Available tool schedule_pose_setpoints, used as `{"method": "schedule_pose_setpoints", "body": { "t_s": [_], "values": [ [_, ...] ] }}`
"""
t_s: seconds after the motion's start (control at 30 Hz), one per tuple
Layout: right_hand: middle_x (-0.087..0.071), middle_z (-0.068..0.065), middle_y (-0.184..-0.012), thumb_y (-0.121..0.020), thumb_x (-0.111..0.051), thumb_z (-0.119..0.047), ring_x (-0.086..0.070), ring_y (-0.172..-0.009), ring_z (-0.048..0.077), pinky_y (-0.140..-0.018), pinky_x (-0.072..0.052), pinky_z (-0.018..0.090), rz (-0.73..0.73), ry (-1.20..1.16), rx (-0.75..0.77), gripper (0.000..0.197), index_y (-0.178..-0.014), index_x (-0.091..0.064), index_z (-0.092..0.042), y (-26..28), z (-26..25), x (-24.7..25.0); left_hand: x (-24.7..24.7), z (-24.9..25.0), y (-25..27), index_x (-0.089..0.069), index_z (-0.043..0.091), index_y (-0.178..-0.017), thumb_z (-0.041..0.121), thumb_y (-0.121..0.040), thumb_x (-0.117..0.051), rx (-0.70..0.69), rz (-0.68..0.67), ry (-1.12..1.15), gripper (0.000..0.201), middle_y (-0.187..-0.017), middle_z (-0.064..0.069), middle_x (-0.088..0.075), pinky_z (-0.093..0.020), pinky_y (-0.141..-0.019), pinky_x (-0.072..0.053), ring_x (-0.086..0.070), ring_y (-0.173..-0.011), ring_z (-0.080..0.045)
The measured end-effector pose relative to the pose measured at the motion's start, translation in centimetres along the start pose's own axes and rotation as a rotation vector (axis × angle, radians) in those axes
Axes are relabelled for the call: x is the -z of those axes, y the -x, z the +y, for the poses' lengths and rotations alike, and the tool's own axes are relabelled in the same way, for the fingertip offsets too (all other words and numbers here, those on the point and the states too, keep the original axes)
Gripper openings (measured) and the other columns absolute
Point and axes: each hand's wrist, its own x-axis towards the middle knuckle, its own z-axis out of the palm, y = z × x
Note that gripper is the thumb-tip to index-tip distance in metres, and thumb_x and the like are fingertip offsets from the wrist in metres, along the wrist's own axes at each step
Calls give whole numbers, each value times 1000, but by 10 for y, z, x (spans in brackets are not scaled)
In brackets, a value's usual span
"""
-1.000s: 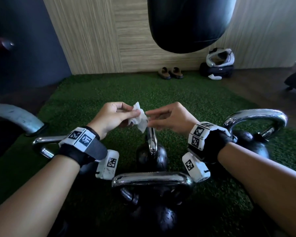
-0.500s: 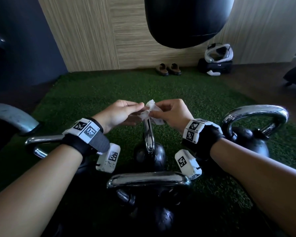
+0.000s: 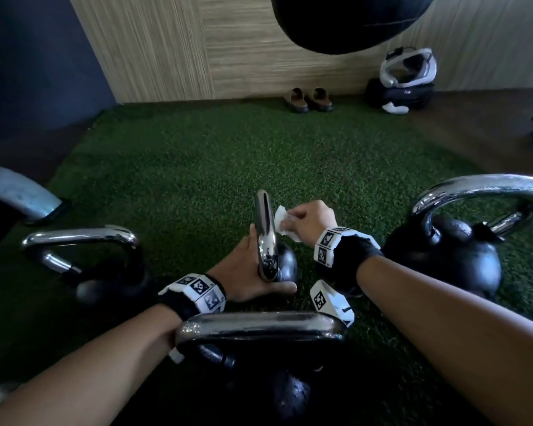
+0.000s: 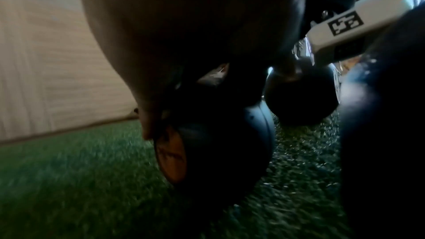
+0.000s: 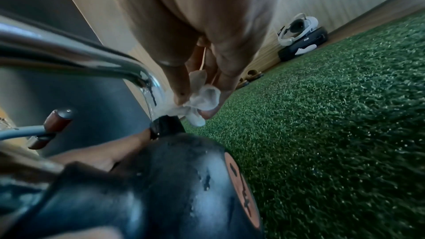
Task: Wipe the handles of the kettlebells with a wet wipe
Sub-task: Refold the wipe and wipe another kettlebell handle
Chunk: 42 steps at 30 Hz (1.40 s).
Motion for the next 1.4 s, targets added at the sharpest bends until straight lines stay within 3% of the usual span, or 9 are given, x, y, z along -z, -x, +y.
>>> {"method": "schedule_pose_setpoints", "body": {
  "t_s": [0.1, 0.23, 0.37, 0.47, 0.57, 0.77, 1.03, 1.23, 1.4],
  "values": [
    [-75, 3, -86, -83, -84, -21, -66, -80, 12, -67, -47, 20, -36, -15, 9, 15, -95, -82, -12, -1, 0, -11, -3, -1, 4, -58, 22, -113, 29, -82, -83, -62, 77, 132, 40, -104, 11, -65, -36, -100, -53, -64, -99, -11],
    [-76, 7, -89, -85, -83, -21, -64, -77, 14, -56, -45, 17, -51, 3, -9, 17, -95, -80, -8, -4, 4, -14, 2, -9, 8, -54, 35, -101, 4, -80, -82, -31, 58, 153, 47, -90, 20, -63, -5, -86, -43, -62, -92, 12],
    [-76, 7, -91, -87, -81, -16, -64, -71, 9, -58, -47, 12, 29, -62, 64, 18, -102, -80, -6, -9, -5, -5, 9, -13, 8, -56, 18, -125, 7, -82, -84, 1, -24, 174, 52, -108, 18, -62, 3, -85, -39, -55, -102, 23],
    [-75, 5, -91, -89, -79, -13, -65, -76, 9, -68, -54, 13, 109, -121, 116, 18, -106, -80, -6, -12, -12, -4, 7, -17, 7, -59, 25, -120, 23, -80, -89, -16, -34, 130, 50, -109, 20, -62, 4, -91, -36, -54, -106, 24],
    [-76, 9, -100, -88, -79, -12, -67, -87, 15, -79, -52, 23, 20, -52, 88, 23, -110, -78, -6, -10, -5, -5, 4, -19, 7, -53, 23, -140, 51, -72, -88, -48, -32, 55, 81, -128, 30, -53, 6, -102, -26, -41, -120, 29],
    [-67, -6, -83, -90, -74, -5, -58, -68, -3, -61, -40, -2, 198, -85, 351, 15, -104, -80, -5, -6, -14, -3, 1, -27, 6, -47, 28, -147, 57, -75, -86, -60, 8, 51, 87, -142, 18, -56, -3, -112, -26, -45, -134, 10],
    [-74, 4, -93, -87, -77, -6, -66, -83, 15, -78, -53, 25, 218, -47, 483, 17, -103, -82, -13, -14, -15, 5, 4, -27, 2, -49, 28, -144, 47, -73, -90, -30, 5, 1, 84, -140, 12, -57, -13, -111, -31, -49, -131, -3],
    [-71, 2, -91, -80, -77, 5, -60, -77, 1, -75, -46, 2, 184, 18, 747, 23, -99, -82, -9, -7, -21, 15, 12, -22, -6, -38, 26, -149, 44, -72, -92, 42, -35, -12, 96, -147, 7, -52, -29, -115, -36, -47, -135, -10],
    [-66, -5, -87, -82, -81, -5, -59, -75, 6, -68, -42, 1, 102, 85, 670, 20, -101, -82, -10, -11, -32, 28, 17, -23, -17, -46, 27, -142, 46, -69, -93, 74, -63, 71, 88, -139, 8, -59, -36, -116, -41, -54, -130, -11]
  ]
}}
